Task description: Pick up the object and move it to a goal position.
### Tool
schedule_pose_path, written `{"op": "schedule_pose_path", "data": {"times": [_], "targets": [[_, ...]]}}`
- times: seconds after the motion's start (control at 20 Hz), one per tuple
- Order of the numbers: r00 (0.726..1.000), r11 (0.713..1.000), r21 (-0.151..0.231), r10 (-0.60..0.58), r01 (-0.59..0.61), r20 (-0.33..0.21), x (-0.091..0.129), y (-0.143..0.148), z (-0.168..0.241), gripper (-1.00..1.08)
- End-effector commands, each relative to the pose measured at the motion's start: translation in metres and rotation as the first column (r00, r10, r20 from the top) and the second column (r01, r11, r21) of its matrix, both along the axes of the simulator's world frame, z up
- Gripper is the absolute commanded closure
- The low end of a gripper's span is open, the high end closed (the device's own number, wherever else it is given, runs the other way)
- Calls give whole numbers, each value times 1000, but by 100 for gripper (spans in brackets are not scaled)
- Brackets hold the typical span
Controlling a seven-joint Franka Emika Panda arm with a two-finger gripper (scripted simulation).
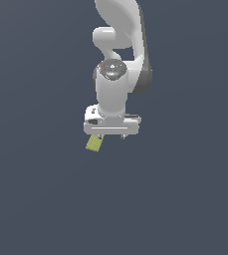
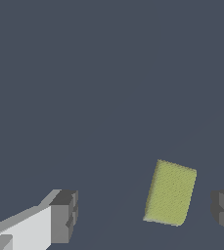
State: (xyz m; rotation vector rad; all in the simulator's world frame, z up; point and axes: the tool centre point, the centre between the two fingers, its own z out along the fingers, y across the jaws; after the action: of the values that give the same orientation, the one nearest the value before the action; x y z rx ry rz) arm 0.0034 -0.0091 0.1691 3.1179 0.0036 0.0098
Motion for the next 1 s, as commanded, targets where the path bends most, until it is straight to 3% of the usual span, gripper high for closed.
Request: {"op": "schedule_pose_path", "data": {"times": [0.0, 0.5, 0.95], "targets": [[1000, 1000, 0, 0, 0, 0, 0, 0, 0, -92], [998, 999, -27, -33, 34, 49, 10, -31, 23, -92], [997, 998, -13, -63, 63, 39, 0, -39, 0, -92]]}}
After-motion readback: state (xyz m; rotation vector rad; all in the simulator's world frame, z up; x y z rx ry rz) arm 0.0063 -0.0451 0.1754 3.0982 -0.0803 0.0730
